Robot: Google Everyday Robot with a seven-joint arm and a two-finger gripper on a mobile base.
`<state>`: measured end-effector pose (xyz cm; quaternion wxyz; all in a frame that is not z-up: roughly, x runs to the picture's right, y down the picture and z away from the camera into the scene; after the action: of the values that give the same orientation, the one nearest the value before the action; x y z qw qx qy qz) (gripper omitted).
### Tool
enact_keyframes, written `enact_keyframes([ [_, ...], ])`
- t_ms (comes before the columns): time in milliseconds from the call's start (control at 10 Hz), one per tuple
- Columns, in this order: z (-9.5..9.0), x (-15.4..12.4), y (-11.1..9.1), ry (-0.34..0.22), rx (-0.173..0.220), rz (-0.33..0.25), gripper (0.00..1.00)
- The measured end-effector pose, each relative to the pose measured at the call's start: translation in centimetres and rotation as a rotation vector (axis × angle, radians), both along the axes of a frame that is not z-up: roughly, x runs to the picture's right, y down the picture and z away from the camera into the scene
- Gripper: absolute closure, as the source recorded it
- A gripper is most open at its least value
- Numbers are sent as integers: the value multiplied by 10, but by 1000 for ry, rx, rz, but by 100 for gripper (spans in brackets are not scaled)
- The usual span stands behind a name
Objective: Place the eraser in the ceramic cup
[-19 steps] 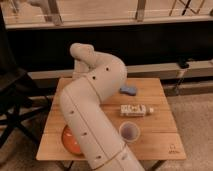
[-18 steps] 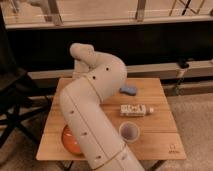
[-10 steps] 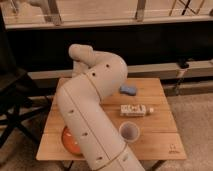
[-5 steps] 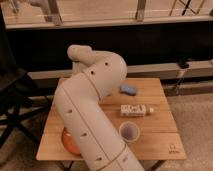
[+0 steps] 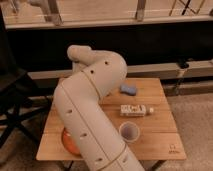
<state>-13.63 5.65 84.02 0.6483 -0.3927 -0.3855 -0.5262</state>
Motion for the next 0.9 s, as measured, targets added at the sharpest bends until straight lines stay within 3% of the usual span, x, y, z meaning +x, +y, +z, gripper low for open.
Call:
enact_keyframes([
  [900,3,0,1,-11,22,-13,20],
])
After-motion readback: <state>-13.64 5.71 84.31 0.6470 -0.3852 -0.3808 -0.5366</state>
